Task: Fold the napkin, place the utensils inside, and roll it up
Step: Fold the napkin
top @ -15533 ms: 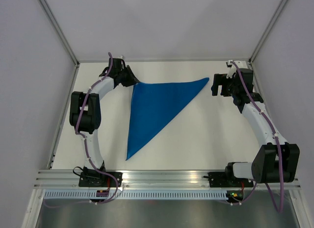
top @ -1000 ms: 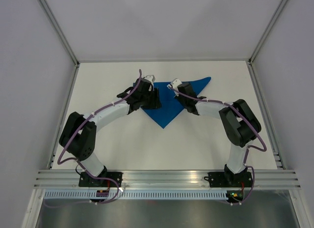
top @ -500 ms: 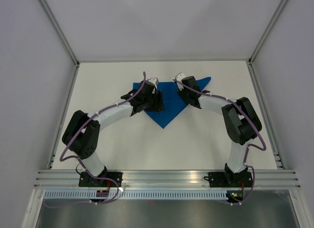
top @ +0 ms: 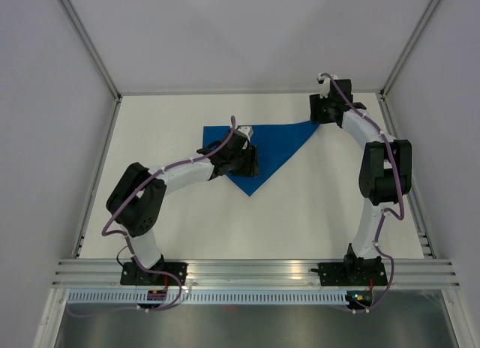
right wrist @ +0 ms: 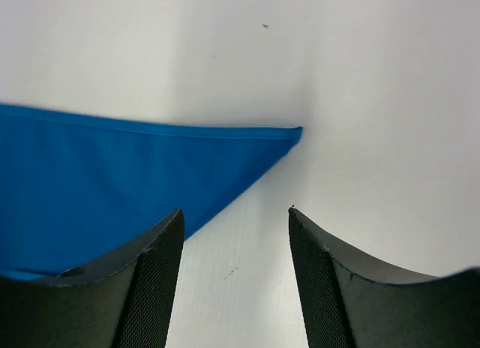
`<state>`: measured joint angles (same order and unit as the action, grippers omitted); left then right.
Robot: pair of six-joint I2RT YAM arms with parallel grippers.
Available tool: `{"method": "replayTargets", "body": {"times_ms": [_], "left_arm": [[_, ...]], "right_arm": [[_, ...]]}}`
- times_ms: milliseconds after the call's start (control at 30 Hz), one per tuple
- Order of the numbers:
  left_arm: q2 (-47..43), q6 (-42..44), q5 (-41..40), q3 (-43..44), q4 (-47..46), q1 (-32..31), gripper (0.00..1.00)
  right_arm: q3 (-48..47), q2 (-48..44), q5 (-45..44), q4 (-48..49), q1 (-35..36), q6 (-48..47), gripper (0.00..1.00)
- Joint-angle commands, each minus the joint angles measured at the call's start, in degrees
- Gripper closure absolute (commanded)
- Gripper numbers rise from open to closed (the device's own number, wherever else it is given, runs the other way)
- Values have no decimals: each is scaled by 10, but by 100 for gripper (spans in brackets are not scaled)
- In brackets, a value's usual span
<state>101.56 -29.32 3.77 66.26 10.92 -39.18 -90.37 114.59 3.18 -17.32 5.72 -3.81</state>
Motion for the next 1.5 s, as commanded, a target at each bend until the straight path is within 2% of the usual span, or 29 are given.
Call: {"method": "replayTargets", "body": {"times_ms": [0,133,333,733,800,900,1200,1300,1467], "left_arm": [[14,-25,15,26,-27,-11,42],[14,-28,15,22,-29,-15,42],[7,-26,13,13,-29,-17,42],[-7,-25,9,-2,-28,-18,43],[-8,-25,8,-3,-26,-18,42],[-13,-23,5,-7,-24,-19,42],[-29,-19,-3,-18,-14,-18,42],[-35,-15,-6,-20,-11,-19,43],[-47,-19,-13,-19,-7,-19,43]], "right_arm": [[-45,46,87,-69,-37,78,36],[-81,85,160,-69,-74,136,35],[-112,138,223,-44,-108,214,35],[-124,180,257,1,-119,298,39],[-123,185,257,11,-118,308,43],[-124,189,255,21,-118,316,55],[-112,187,256,59,-118,325,82],[-87,170,261,86,-118,320,88],[-41,125,278,129,-113,283,92]]}}
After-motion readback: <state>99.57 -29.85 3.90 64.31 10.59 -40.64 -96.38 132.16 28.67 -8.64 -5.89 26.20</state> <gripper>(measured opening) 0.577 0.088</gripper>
